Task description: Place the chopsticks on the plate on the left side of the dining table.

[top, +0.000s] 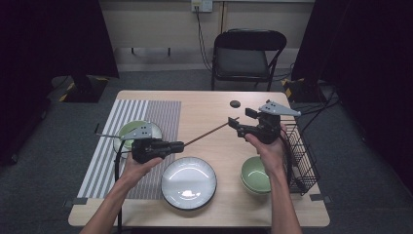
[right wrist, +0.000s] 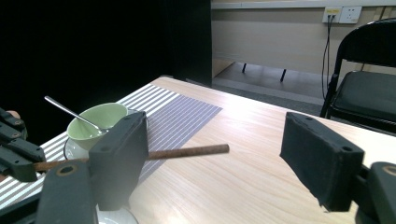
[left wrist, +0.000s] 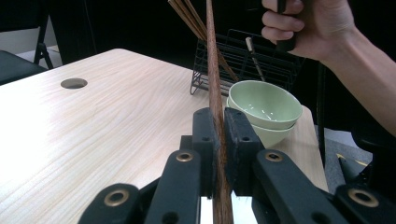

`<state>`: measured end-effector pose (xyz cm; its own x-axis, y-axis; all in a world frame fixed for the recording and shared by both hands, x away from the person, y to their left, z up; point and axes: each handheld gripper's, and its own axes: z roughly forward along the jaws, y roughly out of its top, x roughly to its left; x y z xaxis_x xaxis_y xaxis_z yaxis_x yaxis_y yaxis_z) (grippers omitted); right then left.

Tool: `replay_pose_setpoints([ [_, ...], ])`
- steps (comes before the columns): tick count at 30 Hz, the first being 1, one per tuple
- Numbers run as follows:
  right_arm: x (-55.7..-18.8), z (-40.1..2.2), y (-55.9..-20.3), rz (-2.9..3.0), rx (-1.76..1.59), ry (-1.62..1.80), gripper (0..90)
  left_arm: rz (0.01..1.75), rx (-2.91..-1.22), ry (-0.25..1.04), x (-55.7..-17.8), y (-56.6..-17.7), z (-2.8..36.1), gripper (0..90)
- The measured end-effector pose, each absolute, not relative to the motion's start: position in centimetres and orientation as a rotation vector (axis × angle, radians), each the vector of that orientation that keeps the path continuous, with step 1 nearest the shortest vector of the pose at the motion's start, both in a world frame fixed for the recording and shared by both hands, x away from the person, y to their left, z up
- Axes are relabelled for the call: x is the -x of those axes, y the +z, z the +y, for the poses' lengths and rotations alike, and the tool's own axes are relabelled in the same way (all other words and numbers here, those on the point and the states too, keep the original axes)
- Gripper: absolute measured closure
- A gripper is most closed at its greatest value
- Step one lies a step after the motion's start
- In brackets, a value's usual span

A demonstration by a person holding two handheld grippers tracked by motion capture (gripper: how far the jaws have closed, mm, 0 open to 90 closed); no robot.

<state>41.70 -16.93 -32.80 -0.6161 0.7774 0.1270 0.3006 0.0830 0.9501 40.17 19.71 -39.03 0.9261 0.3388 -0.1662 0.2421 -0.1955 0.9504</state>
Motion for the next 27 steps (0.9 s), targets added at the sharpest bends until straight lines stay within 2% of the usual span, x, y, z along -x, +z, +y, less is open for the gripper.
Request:
replay_pose_setpoints([
  [14, -39.3, -19.1, -32.4, 1.936, -1.079, 1.508, 19.5, 0.483, -1.804, 0.121, -39.9, -39.4, 21.3, 83.8],
  [27, -37.8, -21.3, -33.9, 1.935, -1.138, 1.457, 17.7, 0.544, -1.813, 0.155, -40.2, -39.6, 23.6, 83.8],
])
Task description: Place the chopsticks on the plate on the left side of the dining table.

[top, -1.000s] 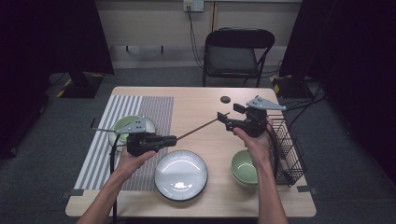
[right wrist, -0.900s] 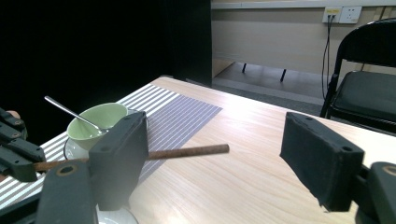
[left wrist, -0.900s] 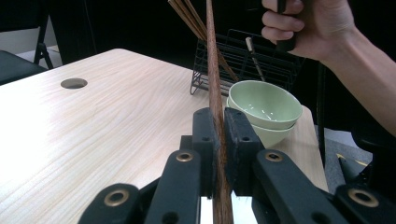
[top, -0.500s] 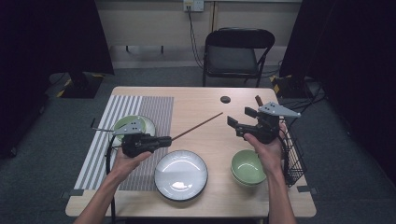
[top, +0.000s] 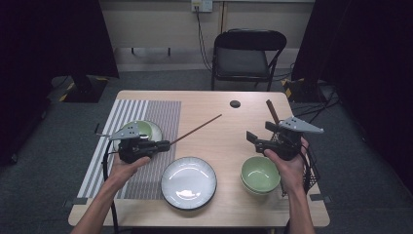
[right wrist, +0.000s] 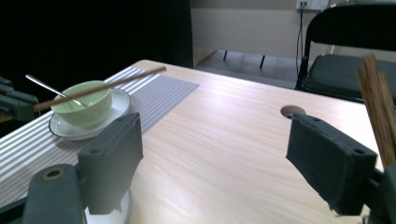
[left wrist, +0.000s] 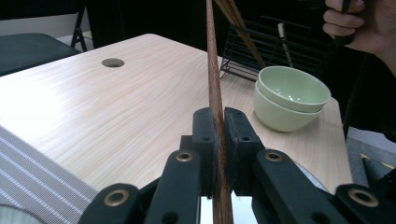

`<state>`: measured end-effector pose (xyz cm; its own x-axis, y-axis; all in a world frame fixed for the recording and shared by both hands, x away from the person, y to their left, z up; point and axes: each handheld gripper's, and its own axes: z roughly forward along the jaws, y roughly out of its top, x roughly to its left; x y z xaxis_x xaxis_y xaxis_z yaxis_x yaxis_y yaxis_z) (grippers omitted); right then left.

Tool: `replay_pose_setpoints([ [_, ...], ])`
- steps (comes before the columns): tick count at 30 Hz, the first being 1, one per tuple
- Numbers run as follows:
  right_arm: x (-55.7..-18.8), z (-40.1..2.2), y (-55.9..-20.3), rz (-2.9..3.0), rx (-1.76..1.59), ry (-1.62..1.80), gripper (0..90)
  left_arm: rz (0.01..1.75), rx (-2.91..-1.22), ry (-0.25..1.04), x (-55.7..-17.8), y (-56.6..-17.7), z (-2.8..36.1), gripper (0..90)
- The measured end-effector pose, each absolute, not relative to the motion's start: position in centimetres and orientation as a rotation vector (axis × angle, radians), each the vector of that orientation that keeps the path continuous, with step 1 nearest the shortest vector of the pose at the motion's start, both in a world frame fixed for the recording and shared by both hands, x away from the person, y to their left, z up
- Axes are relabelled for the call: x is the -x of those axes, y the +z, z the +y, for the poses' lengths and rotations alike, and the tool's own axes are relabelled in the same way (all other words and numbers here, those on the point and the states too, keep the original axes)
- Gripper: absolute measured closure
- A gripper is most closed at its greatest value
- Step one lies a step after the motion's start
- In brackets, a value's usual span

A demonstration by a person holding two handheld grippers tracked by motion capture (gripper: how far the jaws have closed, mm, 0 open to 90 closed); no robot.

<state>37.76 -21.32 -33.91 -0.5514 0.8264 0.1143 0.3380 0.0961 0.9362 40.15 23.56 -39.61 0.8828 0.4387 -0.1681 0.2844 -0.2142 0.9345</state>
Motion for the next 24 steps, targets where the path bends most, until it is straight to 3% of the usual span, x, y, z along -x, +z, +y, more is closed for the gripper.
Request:
replay_pose_setpoints([
  [24, -36.4, -23.0, -34.1, 1.906, -1.176, 1.421, 16.9, 0.726, -1.845, 0.225, -38.5, -43.0, 30.0, 83.8],
])
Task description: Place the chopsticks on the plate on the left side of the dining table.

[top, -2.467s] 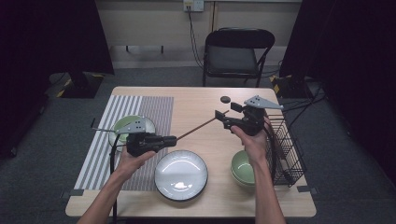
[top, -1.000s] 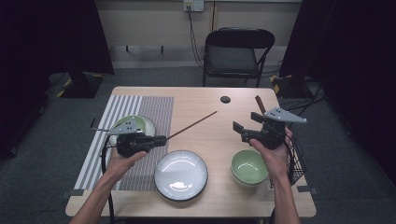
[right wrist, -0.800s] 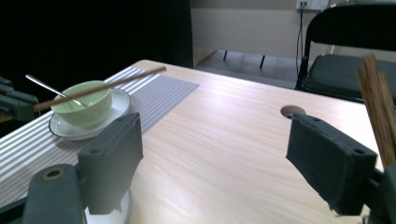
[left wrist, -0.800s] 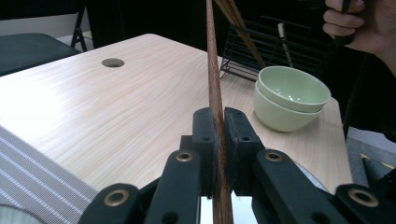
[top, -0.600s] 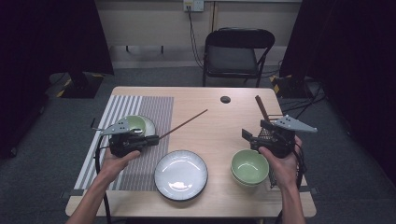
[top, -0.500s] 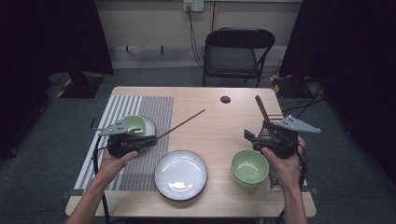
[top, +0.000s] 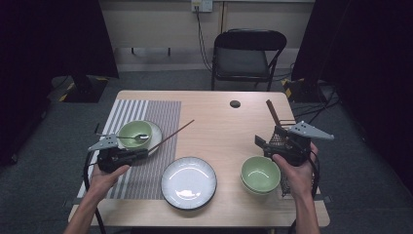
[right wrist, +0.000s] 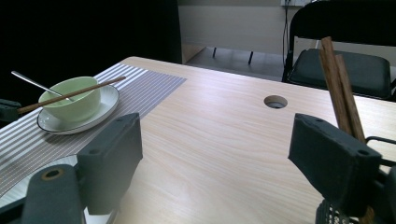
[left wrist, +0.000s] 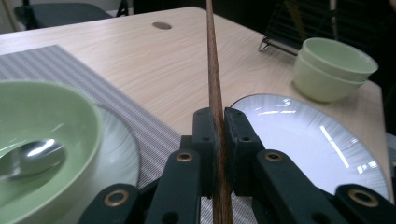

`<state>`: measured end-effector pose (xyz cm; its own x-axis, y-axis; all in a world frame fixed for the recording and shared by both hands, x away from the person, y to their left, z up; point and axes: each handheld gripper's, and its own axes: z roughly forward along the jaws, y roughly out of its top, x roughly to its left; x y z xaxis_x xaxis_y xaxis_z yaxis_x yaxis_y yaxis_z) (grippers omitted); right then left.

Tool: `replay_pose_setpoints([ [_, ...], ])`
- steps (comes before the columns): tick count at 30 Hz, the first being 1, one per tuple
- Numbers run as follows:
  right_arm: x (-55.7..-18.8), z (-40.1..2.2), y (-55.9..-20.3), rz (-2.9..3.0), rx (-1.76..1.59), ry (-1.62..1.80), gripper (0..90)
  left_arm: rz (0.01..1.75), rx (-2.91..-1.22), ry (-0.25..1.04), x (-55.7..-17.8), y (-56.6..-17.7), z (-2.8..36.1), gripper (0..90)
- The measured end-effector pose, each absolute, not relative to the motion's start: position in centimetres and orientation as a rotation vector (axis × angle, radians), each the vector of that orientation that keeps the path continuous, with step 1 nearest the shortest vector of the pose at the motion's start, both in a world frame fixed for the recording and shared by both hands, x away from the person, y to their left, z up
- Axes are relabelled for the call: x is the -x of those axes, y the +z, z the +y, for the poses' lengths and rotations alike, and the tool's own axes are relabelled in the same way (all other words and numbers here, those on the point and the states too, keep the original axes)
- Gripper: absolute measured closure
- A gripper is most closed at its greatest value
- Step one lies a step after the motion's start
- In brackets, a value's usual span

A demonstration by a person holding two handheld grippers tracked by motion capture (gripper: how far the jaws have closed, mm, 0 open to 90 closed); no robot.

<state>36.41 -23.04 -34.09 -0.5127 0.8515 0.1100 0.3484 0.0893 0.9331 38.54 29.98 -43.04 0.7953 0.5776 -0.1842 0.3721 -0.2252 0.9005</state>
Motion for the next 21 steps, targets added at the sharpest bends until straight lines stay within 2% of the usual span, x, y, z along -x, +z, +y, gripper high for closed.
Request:
replay_pose_setpoints([
  [21, -36.6, -22.5, -34.3, 1.921, -1.170, 1.426, 17.2, 0.872, -1.902, 0.242, -39.9, -46.1, 33.0, 83.8],
])
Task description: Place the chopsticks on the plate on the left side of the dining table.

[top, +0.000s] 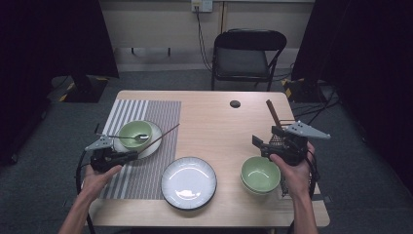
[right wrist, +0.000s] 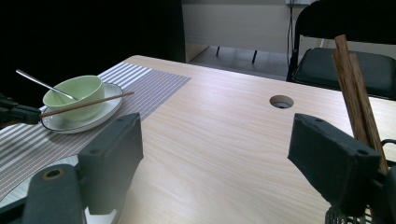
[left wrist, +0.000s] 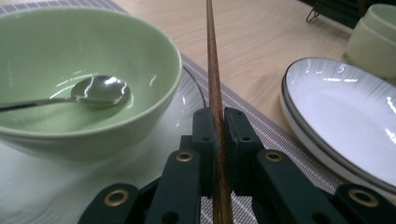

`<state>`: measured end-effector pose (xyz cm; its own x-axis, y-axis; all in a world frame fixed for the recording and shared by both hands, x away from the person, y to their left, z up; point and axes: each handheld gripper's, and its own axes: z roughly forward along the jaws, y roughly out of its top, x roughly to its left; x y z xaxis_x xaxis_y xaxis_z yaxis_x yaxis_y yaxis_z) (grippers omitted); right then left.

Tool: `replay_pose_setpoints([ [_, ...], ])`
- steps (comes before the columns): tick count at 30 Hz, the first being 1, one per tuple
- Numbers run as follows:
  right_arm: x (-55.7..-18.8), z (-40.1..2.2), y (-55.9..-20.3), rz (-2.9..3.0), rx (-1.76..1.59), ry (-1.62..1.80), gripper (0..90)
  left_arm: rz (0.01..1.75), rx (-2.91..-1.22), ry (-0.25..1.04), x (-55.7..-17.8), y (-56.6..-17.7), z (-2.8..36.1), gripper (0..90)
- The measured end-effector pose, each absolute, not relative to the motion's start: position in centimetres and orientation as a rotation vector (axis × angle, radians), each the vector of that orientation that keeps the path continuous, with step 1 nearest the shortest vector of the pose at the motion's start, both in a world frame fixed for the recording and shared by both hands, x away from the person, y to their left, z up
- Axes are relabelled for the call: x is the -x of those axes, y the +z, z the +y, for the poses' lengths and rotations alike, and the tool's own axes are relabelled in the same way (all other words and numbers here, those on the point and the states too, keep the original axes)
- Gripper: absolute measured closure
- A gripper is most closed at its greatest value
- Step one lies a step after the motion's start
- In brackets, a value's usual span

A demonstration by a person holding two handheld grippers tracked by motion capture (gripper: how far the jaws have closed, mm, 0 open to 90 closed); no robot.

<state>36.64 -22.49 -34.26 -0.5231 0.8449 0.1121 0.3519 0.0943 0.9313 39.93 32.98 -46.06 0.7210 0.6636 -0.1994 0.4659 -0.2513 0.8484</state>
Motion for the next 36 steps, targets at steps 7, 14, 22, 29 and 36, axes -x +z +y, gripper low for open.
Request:
replay_pose_setpoints([
  [7, -36.6, -22.5, -34.3, 1.918, -1.164, 1.430, 17.2, 0.894, -1.929, 0.270, -40.2, -46.3, 33.0, 83.8],
  [14, -36.6, -22.6, -34.2, 1.914, -1.171, 1.435, 17.4, 0.925, -1.932, 0.274, -40.5, -46.8, 33.3, 83.8],
  [22, -36.6, -22.6, -34.3, 1.916, -1.170, 1.430, 17.7, 0.951, -1.939, 0.266, -40.9, -47.3, 33.6, 83.7],
  [29, -36.5, -22.7, -34.3, 1.915, -1.165, 1.437, 17.7, 0.970, -1.946, 0.270, -41.2, -47.7, 33.5, 83.6],
  [36, -36.5, -22.6, -34.2, 1.916, -1.166, 1.439, 17.7, 0.987, -1.955, 0.286, -41.5, -48.1, 33.4, 82.4],
])
